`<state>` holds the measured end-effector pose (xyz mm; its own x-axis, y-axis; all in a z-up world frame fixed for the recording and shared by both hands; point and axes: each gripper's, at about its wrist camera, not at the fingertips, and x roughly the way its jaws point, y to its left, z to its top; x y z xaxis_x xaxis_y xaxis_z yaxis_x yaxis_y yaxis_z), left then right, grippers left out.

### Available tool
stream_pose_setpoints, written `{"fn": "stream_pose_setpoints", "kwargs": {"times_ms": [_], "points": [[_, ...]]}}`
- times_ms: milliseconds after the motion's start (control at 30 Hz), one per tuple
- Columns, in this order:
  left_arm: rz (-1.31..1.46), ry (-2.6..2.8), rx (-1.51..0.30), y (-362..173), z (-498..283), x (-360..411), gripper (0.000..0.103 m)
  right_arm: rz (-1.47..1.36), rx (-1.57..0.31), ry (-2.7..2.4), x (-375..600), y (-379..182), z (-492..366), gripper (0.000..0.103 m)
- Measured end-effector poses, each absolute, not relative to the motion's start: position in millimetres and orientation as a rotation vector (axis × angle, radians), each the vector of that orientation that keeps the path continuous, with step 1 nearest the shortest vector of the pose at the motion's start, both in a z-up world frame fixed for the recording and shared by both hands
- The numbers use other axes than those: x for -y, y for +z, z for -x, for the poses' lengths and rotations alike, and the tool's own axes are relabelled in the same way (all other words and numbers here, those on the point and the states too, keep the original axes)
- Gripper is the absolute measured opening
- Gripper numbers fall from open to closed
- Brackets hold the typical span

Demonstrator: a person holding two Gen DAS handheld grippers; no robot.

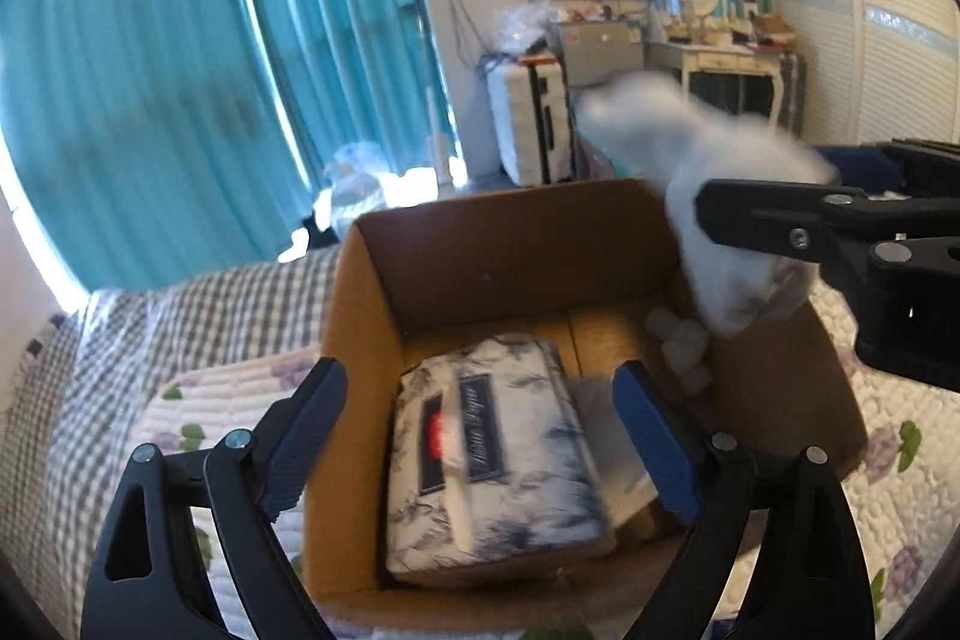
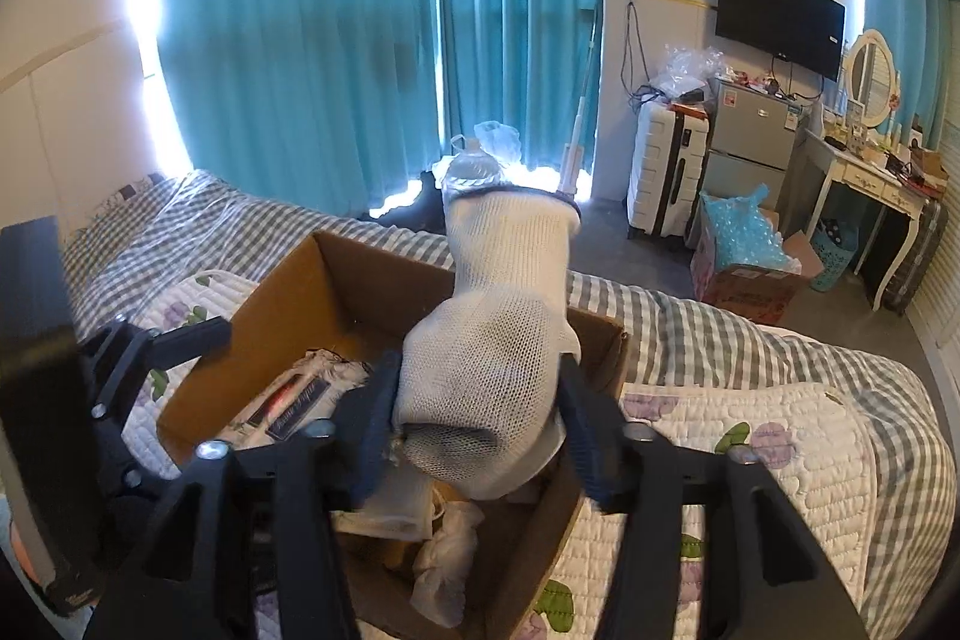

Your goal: Organize soft objects

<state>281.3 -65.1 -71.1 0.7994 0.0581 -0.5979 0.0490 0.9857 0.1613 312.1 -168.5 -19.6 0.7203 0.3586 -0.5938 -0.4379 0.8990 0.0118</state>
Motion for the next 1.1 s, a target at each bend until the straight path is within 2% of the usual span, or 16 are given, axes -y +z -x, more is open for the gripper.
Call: {"fn": "stream_pose_setpoints", "kwargs": {"times_ms": [33,67,267,467,500,567,600,767,900,1100], "points": [[-0.174,0.005,-0.642,-69,-280,63,0.092,0.116,-0.612,0.425,171,-17,-311,0.083],[-0.171,0.006,-0.636,-66,-276,61,0.092,0.096,-0.597,0.415,175,-14,-308,0.086],[-0.151,0.006,-0.61,-41,-253,47,0.092,0.071,-0.581,0.399,186,16,-284,0.086],[-0.142,0.014,-0.516,16,-201,31,0.092,0.144,-0.52,0.362,193,71,-229,0.086],[-0.145,0.016,-0.486,31,-185,29,0.093,0.152,-0.51,0.354,195,82,-217,0.086],[-0.148,0.014,-0.451,48,-165,23,0.103,0.16,-0.49,0.337,199,100,-188,0.086],[-0.147,0.02,-0.427,58,-152,20,0.103,0.16,-0.482,0.335,201,107,-174,0.086],[-0.142,0.05,-0.331,94,-87,8,0.103,0.17,-0.439,0.329,206,134,-105,0.095],[-0.124,0.05,-0.316,99,-55,5,0.103,0.163,-0.431,0.32,203,138,-66,0.102],[-0.092,0.069,-0.355,75,-39,-5,0.103,0.155,-0.452,0.344,193,115,-41,0.103]]}}
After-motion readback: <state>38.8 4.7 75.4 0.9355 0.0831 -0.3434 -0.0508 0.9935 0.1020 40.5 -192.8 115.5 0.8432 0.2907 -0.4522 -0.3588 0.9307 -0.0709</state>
